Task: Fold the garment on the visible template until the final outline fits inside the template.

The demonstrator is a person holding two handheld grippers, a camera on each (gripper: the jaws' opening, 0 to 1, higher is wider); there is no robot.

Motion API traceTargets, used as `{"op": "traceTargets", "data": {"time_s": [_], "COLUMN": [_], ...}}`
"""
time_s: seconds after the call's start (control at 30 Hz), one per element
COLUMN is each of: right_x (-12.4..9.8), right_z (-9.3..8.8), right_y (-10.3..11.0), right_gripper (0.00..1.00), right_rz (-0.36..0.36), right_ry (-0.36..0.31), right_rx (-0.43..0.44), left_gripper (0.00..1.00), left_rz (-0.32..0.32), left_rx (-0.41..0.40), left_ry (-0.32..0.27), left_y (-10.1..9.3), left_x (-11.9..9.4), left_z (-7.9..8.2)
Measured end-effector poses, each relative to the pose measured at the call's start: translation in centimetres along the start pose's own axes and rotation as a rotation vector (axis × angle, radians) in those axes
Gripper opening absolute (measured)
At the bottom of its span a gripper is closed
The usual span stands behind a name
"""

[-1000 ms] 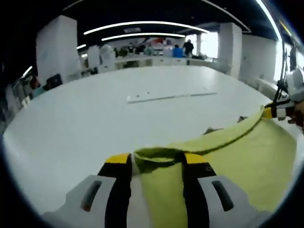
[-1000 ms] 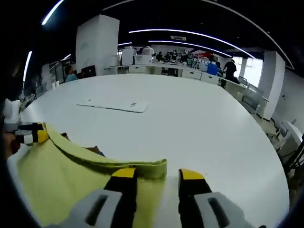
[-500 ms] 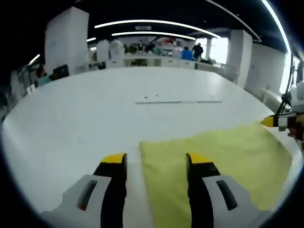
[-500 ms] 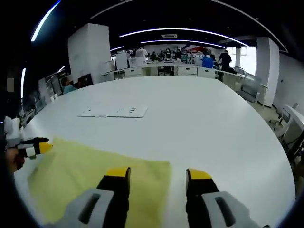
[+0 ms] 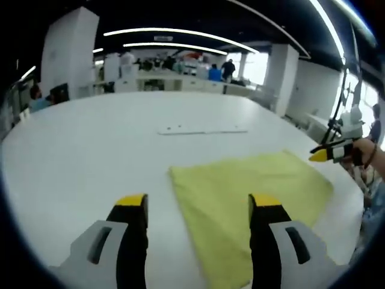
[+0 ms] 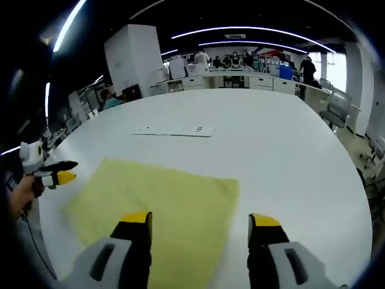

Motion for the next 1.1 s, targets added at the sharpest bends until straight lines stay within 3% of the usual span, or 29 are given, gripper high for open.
{"op": "traceTargets", "data": {"time_s": [0.17,0.37,0.63,0.83,0.97,1.1], "right_x": [-1.8,-3.8,-5.6,-5.9,-6.1,-6.0], "right_z": [-0.9,-2.2,-5.7,-8.2,-8.6,-9.6], "right_y": [1.4,1.7,1.8,2.4,3.1,3.3], "right_gripper": [0.63,0.61,0.55,0.43,0.34,0.21], "right_rz": [0.036,0.080,0.096,0.125,0.138,0.153], "right_ry": [0.016,0.028,0.112,0.179,0.161,0.163], "right_rx": [-0.020,-0.008,-0.010,-0.018,-0.004,0.042], "left_gripper": [0.63,0.62,0.54,0.50,0.49,0.39], "left_rz": [-0.046,-0.105,-0.144,-0.160,-0.167,-0.169], "left_rx": [0.019,0.065,0.084,0.065,0.037,0.040], "left_ry": [-0.003,0.026,0.075,0.148,0.174,0.207], "left_y": [-0.1,-1.0,-1.1,-0.9,-0.9,-0.8], "left_x": [-2.2,-4.0,-5.0,-5.4,-5.4,-5.4], "left_z": [-0.6,-2.2,-4.5,-6.2,-6.8,-7.7]}}
Point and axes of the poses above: the point that each gripper's makers call its tool centre point, and the gripper's own axes: x roughly forward along the fingers, y roughly to its left, z roughly out of its top, the point moved 2 cm from there along -x, roughly backward along the fingers, and after that the axes turned 14 degrees about z, right-handed, at the moved point
